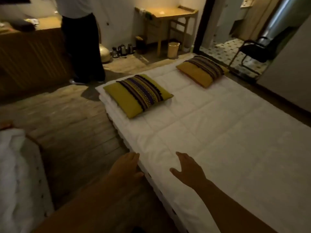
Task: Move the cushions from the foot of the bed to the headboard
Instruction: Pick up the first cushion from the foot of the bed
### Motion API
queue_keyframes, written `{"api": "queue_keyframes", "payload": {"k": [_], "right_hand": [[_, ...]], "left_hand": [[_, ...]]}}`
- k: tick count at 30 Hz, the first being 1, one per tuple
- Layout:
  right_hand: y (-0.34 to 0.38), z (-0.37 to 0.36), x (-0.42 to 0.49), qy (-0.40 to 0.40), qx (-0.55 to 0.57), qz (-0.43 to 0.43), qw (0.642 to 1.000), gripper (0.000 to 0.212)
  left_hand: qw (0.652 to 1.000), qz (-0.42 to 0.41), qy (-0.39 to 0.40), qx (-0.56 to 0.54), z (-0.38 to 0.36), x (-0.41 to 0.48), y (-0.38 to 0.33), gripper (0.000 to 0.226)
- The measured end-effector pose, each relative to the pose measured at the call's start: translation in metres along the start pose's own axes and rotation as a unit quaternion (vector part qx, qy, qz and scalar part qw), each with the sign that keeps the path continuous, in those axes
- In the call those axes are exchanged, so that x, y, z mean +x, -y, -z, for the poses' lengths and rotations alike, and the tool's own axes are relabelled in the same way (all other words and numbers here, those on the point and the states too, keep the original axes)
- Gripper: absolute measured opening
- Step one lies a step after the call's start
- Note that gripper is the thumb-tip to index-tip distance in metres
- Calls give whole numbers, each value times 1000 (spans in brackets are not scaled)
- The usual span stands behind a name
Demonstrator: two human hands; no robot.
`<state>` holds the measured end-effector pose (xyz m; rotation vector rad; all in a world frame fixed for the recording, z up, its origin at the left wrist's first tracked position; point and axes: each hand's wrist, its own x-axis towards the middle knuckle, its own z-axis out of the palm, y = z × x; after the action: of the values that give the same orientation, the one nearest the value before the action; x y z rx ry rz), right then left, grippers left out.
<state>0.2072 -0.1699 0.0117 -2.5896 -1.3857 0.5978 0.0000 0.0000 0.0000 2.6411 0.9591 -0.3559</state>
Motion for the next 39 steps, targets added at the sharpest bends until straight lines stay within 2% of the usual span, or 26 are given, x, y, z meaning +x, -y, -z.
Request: {"api": "queue_keyframes", "payload": {"k": [6, 9, 14, 18, 22, 26, 33, 39], "right_hand": [[73, -17, 62, 107, -8, 42, 993, 82], [101, -24, 93, 134, -12, 66, 989, 83], [142, -31, 153, 170, -10, 99, 981, 85], [173, -34, 219, 196, 3, 105, 975, 84], [202, -34, 290, 220, 19, 101, 970, 79], [222, -31, 350, 237, 35, 94, 966, 78], [240, -26, 434, 259, 43, 78, 962, 78], [268, -28, 486, 253, 81, 41, 963, 75]], "left_hand": [[992, 110, 15, -65, 7, 3, 74, 87], [989, 130, 27, -68, 13, 6, 102, 81], [984, 149, -15, -94, 26, 18, 149, 57], [977, 189, 14, -100, 44, 51, 188, 63], [971, 198, 83, -101, 67, 94, 227, 72], [963, 217, 119, -102, 95, 145, 261, 62], [955, 241, 98, -143, 139, 223, 305, 46], [960, 222, 101, -137, 162, 273, 341, 51]]}}
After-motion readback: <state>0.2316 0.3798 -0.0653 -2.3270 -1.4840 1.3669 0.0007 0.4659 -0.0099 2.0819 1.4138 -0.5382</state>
